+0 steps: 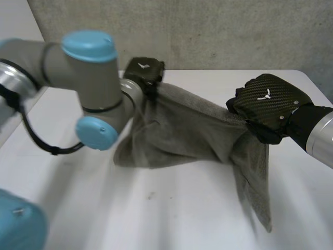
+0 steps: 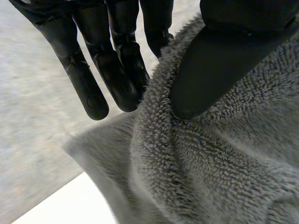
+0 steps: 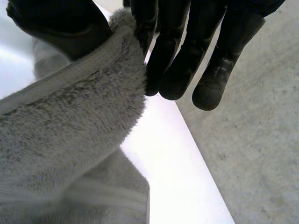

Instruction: Fold the towel.

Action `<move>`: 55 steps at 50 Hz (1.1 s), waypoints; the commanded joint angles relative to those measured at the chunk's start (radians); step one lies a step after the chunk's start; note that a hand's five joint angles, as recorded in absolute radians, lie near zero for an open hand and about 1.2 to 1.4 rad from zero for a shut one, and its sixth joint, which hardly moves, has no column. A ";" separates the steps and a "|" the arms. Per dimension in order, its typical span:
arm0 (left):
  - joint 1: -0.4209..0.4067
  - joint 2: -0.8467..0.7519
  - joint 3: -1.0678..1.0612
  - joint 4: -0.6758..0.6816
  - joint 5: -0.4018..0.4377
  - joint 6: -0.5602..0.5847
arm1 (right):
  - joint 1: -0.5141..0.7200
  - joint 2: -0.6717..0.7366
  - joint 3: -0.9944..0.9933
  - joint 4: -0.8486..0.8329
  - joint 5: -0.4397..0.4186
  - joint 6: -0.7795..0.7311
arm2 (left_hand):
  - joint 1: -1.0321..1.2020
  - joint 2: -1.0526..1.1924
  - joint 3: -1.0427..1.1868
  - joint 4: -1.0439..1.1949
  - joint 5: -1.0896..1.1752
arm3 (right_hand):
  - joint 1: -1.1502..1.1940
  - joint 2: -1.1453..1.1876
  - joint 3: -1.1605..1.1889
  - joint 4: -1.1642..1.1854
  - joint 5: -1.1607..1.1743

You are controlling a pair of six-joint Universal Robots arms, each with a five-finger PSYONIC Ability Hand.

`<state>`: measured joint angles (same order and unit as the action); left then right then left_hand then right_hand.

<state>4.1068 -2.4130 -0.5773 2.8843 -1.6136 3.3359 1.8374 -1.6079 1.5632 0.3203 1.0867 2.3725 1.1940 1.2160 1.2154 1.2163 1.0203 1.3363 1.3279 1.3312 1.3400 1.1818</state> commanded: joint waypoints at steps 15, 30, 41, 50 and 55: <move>0.012 0.580 -0.815 0.009 -0.009 0.080 | -0.004 0.192 -0.109 0.155 0.013 0.008 | 0.202 0.180 0.181 0.180 0.201 | 0.060 0.068 0.065 0.056 0.040; 0.041 0.240 -0.412 0.024 -0.016 0.189 | 0.086 0.623 -0.659 0.191 0.241 0.011 | 0.202 0.180 0.181 0.180 0.201 | 0.060 0.068 0.065 0.056 0.040; 0.064 0.187 0.152 0.335 -0.060 0.192 | 0.095 0.614 -1.028 -0.264 0.257 0.169 | 0.202 0.180 0.181 0.180 0.201 | 0.060 0.068 0.065 0.056 0.040; 0.066 0.252 -0.014 0.360 -0.133 0.183 | 0.117 0.571 -0.913 -0.366 0.216 0.188 | 0.202 0.180 0.181 0.180 0.201 | 0.060 0.068 0.065 0.056 0.040; 0.096 0.304 -0.275 0.363 -0.195 0.154 | 0.109 0.571 -0.769 -0.353 0.152 0.172 | 0.202 0.180 0.181 0.180 0.201 | 0.060 0.068 0.065 0.056 0.040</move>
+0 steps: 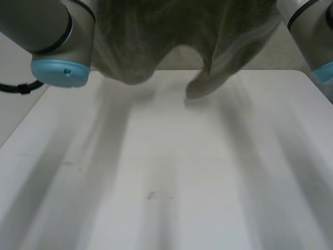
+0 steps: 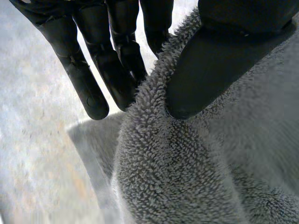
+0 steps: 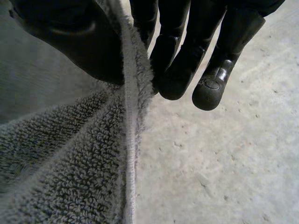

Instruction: Fold the towel.

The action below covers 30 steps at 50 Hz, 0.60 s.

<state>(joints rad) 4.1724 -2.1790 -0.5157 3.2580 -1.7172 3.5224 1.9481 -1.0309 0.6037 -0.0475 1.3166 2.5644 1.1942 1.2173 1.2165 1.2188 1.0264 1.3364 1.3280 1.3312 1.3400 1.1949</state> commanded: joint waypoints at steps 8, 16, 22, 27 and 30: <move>0.040 0.103 -0.755 0.040 -0.090 -0.106 | 0.005 0.026 0.508 0.110 -0.186 -0.182 | 0.202 0.179 0.180 0.177 0.195 | 0.060 0.068 0.065 0.056 0.027; 0.005 0.110 -1.004 0.040 -0.093 -0.109 | 0.005 0.054 0.754 0.146 -0.182 -0.268 | 0.202 0.179 0.180 0.177 0.195 | 0.060 0.068 0.065 0.056 0.027; -0.057 0.142 -1.089 0.011 -0.094 -0.111 | -0.003 0.028 0.841 0.146 -0.182 -0.208 | 0.202 0.179 0.180 0.177 0.195 | 0.060 0.068 0.065 0.056 0.027; -0.071 0.186 -1.136 -0.004 -0.090 -0.108 | -0.005 0.000 0.870 0.146 -0.183 -0.179 | 0.036 0.013 0.014 0.012 0.030 | 0.060 0.068 0.065 0.056 0.027; -0.081 0.208 -1.146 -0.010 -0.090 -0.100 | -0.005 -0.014 0.883 0.141 -0.183 -0.181 | -0.347 -0.370 -0.369 -0.372 -0.354 | 0.060 0.068 0.065 0.056 0.027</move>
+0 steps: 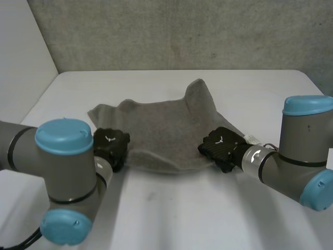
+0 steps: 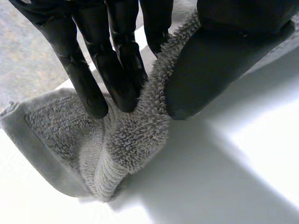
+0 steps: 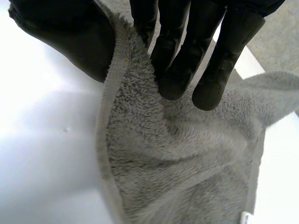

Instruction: Fold the towel.

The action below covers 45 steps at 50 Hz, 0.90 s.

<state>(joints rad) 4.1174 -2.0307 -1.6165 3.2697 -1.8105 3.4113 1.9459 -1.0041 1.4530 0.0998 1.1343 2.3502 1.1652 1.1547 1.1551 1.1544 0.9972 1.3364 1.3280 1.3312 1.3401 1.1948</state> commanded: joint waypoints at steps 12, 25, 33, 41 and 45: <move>-0.002 0.095 0.037 -0.070 0.030 0.043 | -0.005 -0.041 0.052 -0.017 -0.004 0.034 | -0.823 -0.812 -0.812 -0.812 -0.829 | 0.060 0.068 0.065 0.056 0.027; 0.195 0.036 0.202 -0.094 0.299 0.126 | -0.005 -0.033 0.075 -0.042 -0.005 0.027 | -0.737 -0.727 -0.727 -0.727 -0.744 | 0.060 0.068 0.065 0.056 0.027; 0.248 -0.048 0.303 -0.251 0.336 0.126 | -0.005 -0.027 0.079 -0.043 -0.005 0.023 | -0.711 -0.700 -0.701 -0.700 -0.717 | 0.060 0.068 0.065 0.056 0.027; 0.254 -0.083 0.336 -0.326 0.339 0.128 | -0.005 -0.019 0.079 -0.045 -0.004 0.021 | -0.673 -0.662 -0.663 -0.662 -0.679 | 0.060 0.068 0.065 0.056 0.027; 0.254 -0.083 0.336 -0.372 0.335 0.126 | -0.005 -0.017 0.079 -0.046 -0.004 0.021 | -0.635 -0.624 -0.625 -0.624 -0.641 | 0.060 0.068 0.065 0.056 0.027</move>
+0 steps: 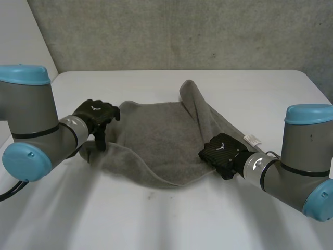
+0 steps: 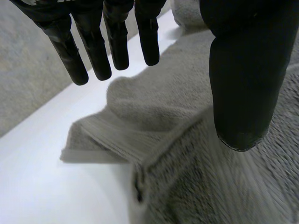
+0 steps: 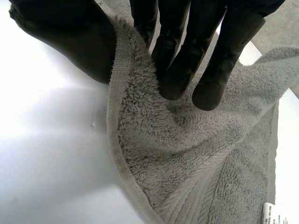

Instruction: Fold the towel.

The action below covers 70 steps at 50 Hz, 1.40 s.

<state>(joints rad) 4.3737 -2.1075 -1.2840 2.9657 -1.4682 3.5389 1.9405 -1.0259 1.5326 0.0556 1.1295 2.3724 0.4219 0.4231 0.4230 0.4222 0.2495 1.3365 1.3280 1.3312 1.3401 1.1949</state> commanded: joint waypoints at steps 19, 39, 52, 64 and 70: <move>-0.006 -0.037 -0.014 -0.068 -0.171 0.024 | -0.003 0.001 -0.003 0.000 0.027 0.033 | 0.974 0.973 0.973 0.974 0.972 | 0.060 0.068 0.065 0.056 0.027; -0.033 0.276 -0.106 -0.011 -0.212 0.015 | -0.020 -0.048 -0.038 0.010 0.024 0.390 | 0.974 0.973 0.973 0.974 0.972 | -1.162 -1.153 -1.157 -1.166 -1.195; -0.028 0.319 -0.118 -0.007 -0.212 -0.017 | -0.207 -0.091 0.012 -0.017 -0.022 0.443 | 0.974 0.973 0.973 0.974 0.972 | -1.029 -1.021 -1.024 -1.033 -1.062; 0.001 0.314 -0.219 0.081 -0.212 -0.025 | -0.275 0.006 -0.037 -0.011 -0.039 0.067 | 0.974 0.973 0.973 0.974 0.972 | -0.849 -0.841 -0.844 -0.853 -0.882; 0.000 0.308 -0.236 0.096 -0.212 -0.029 | -0.273 0.052 -0.061 -0.013 -0.043 0.019 | 0.974 0.973 0.973 0.974 0.972 | -0.843 -0.835 -0.838 -0.847 -0.876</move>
<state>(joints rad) 4.3731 -1.7932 -1.5001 3.0408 -1.6797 3.5154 1.6634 -1.0261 1.4987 0.0425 1.0863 2.4518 1.1933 1.2172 1.2157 1.2170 1.0150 0.4712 0.4574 0.4656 0.4668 0.3068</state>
